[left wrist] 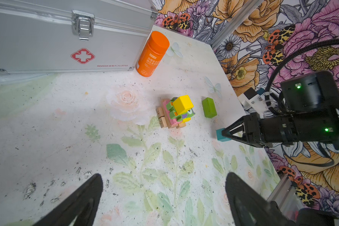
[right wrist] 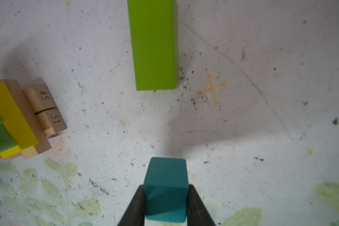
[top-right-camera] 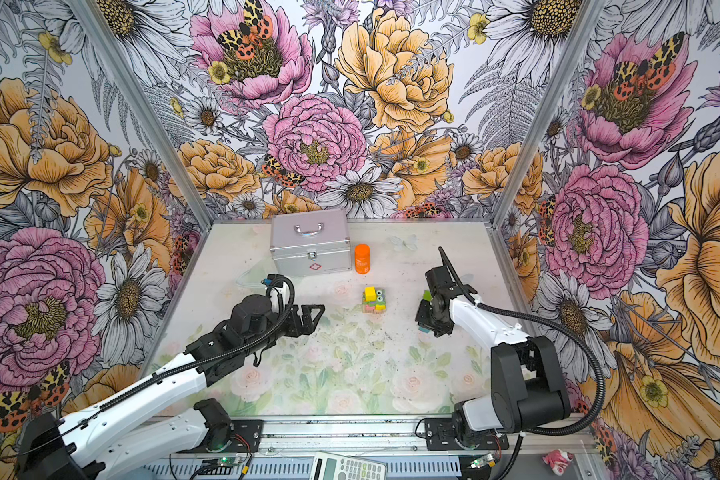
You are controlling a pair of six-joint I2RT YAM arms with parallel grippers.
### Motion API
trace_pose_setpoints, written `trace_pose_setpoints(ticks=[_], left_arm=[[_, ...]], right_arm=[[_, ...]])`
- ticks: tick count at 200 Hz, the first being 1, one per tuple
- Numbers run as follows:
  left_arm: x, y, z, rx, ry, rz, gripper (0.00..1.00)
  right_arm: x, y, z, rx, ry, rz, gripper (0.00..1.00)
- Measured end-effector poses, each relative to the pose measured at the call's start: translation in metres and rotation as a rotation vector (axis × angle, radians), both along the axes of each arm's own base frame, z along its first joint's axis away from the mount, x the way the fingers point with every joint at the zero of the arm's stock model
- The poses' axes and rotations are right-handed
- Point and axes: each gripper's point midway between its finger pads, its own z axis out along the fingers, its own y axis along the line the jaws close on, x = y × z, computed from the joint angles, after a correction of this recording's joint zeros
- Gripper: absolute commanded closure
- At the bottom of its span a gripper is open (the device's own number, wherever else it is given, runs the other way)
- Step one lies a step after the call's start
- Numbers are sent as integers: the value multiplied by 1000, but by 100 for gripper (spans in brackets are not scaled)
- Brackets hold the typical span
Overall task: Build the wood block tower
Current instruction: 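Lift the teal cube with the right gripper and carry it toward the stack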
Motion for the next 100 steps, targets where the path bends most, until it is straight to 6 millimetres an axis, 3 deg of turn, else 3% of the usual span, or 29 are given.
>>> trace_pose_setpoints(ticks=[66,100], left_arm=[[0,2,-2,8,4,6,1],[0,3,-5,16,9,10,1]], right_arm=[[37,28,48,66,-123,66,70],[55,44,56,86,-138,100,70]])
